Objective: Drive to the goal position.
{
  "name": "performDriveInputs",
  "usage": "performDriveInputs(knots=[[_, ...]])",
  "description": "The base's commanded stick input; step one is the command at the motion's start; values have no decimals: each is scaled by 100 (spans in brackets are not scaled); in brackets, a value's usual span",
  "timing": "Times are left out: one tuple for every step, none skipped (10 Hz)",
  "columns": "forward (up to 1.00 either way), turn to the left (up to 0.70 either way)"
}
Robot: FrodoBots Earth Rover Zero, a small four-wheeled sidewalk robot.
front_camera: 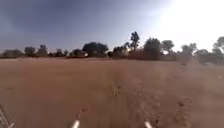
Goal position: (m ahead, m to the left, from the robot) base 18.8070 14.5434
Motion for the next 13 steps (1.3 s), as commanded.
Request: performDriveInputs(knots=[[100, 0], [100, 0], [100, 0], [100, 0], [100, 0], [100, 0], [100, 0], [100, 0], [100, 0], [100, 0], [100, 0], [100, 0], [100, 0]])
